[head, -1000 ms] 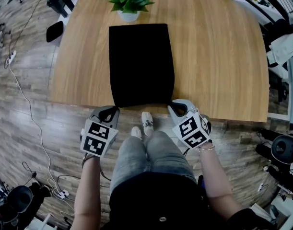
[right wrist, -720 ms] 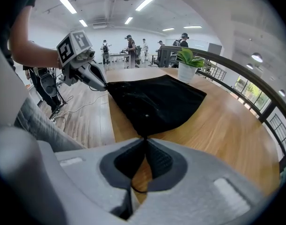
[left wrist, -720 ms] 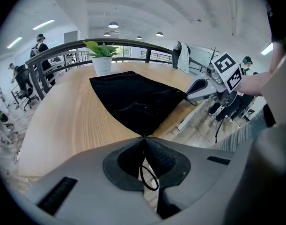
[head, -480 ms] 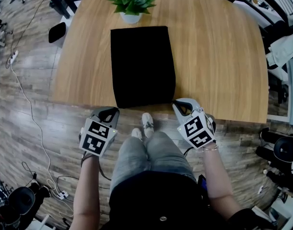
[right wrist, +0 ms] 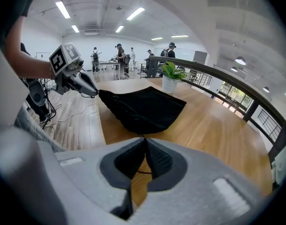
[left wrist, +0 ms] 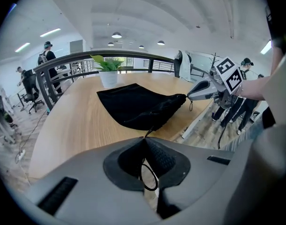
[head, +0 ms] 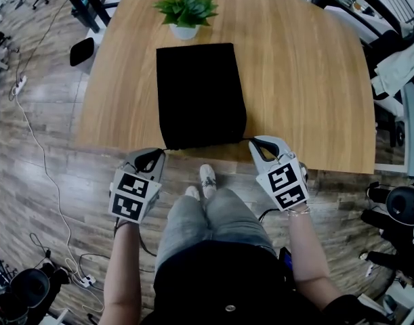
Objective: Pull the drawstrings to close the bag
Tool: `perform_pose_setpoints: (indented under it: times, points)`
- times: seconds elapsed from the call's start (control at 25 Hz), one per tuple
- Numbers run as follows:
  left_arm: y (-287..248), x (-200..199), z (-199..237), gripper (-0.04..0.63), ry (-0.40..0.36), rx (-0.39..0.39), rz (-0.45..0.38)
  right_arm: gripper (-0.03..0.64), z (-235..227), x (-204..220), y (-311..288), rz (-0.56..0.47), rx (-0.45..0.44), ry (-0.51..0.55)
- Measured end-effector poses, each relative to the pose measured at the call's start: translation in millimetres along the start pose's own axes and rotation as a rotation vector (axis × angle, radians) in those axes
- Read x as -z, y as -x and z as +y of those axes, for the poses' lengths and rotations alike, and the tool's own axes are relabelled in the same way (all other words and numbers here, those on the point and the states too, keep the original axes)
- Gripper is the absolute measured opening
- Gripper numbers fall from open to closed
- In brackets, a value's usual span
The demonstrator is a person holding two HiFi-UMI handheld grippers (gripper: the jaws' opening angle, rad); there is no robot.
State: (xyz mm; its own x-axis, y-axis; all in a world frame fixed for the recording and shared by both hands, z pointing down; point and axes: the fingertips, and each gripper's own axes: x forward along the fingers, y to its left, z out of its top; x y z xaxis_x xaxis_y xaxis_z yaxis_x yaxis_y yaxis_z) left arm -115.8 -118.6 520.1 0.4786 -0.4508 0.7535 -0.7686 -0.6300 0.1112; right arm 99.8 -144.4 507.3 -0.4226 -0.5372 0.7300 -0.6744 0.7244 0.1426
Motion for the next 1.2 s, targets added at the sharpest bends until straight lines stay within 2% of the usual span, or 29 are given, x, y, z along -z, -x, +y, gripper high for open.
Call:
perform_pose_setpoints:
  times: [0.68, 0.84, 1.2]
  points:
    - [53.7, -48.7, 23.8, 0.020, 0.069, -0.128, -0.227, 0.006, -28.2, -44.5, 47.4, -0.132, 0.151, -0.065]
    - [66.2, -59.7, 26.6, 0.021, 0.066, -0.152, -0.262, 0.006, -37.2, -56.8, 60.1, -0.183, 0.199, -0.092]
    - [93.3, -85.5, 34.9, 0.020, 0.142, -0.183, -0.391, 0.003, -56.7, -82.5, 86.6, -0.311, 0.306, -0.168]
